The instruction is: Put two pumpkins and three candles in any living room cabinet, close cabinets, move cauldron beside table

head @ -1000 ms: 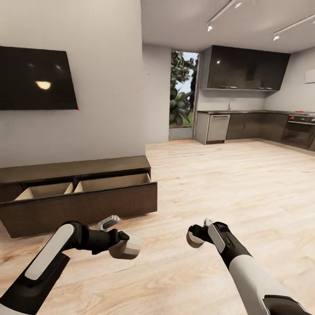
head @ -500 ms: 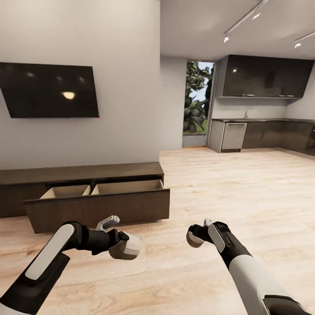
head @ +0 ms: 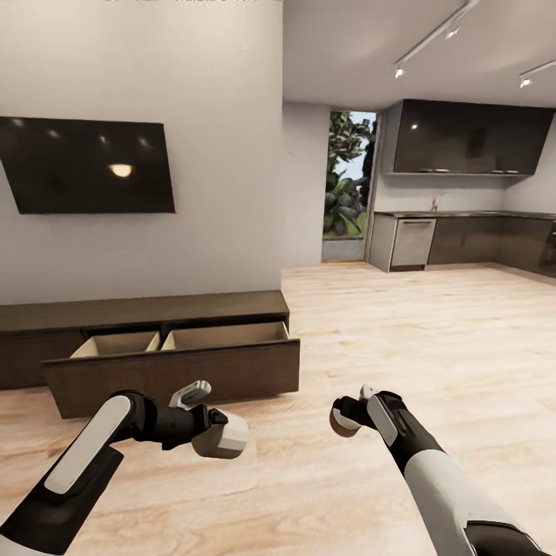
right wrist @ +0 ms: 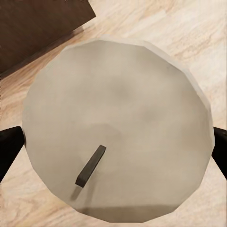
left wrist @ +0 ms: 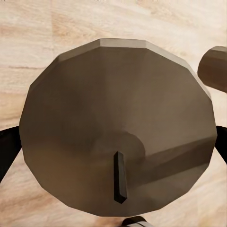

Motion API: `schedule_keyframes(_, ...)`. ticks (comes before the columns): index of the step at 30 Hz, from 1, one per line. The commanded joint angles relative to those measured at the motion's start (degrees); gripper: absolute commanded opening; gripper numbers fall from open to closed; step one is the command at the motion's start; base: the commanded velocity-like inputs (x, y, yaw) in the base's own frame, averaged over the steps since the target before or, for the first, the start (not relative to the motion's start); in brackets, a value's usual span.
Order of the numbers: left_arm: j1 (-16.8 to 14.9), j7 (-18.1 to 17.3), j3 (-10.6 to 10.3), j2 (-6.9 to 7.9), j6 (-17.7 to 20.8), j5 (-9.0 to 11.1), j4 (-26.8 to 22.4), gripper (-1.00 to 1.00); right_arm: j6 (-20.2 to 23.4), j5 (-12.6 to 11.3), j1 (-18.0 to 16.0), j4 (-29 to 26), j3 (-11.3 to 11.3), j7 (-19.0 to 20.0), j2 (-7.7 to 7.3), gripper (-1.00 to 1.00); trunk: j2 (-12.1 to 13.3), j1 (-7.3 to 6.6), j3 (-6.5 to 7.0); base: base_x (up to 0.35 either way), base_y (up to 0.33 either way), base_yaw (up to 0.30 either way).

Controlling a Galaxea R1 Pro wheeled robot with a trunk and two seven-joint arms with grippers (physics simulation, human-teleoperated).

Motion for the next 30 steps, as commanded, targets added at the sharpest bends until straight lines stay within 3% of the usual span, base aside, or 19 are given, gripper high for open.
schedule_keyframes(1, -0.07, 0.51, -0.06, 0.04, 0.17, 0.41, -0.05, -1.00, 0.20, -0.67, -0.02, -0.10, -0.20, -0.43, 0.05, -1.00, 0.39, -0.24, 0.11, 0.000, 0.000, 0.000)
schedule_keyframes(16, -0.09, 0.62, 0.13, 0.18, 0.12, 0.16, 0.26, -1.00, 0.21, -0.63, -0.02, -0.11, -0.17, -0.40, -0.03, -1.00, 6.40, -3.53, 2.81, 0.000, 0.000, 0.000)
schedule_keyframes(19, -0.07, 0.66, 0.18, 0.12, 0.09, -3.26, 0.29, -1.00, 0.28, -0.54, -0.02, -0.10, -0.14, -0.57, -0.03, -1.00, 7.61, -4.19, 3.35, 0.000, 0.000, 0.000)
schedule_keyframes(23, -0.05, 0.68, 0.34, -0.66, -0.02, -13.78, 0.30, -1.00, 0.73, -0.35, -0.02, -0.09, -0.12, -0.76, 0.03, -1.00, 9.21, -5.07, 4.06, 0.000, 0.000, 0.000)
schedule_keyframes(26, -0.06, 0.68, 0.30, -2.26, -0.12, -19.65, 1.33, -1.00, 3.15, -0.18, -0.02, -0.13, -0.04, -1.43, 0.05, -1.00, 10.41, -5.73, 4.60, 0.000, 0.000, 0.000)
schedule_keyframes(30, -0.05, 0.63, 0.27, -2.76, -0.17, -22.23, 2.73, -1.00, 4.60, 1.32, -0.02, -0.28, 0.87, -3.91, 0.17, -1.00, 12.02, -6.60, 5.32, 0.000, 0.000, 0.000)
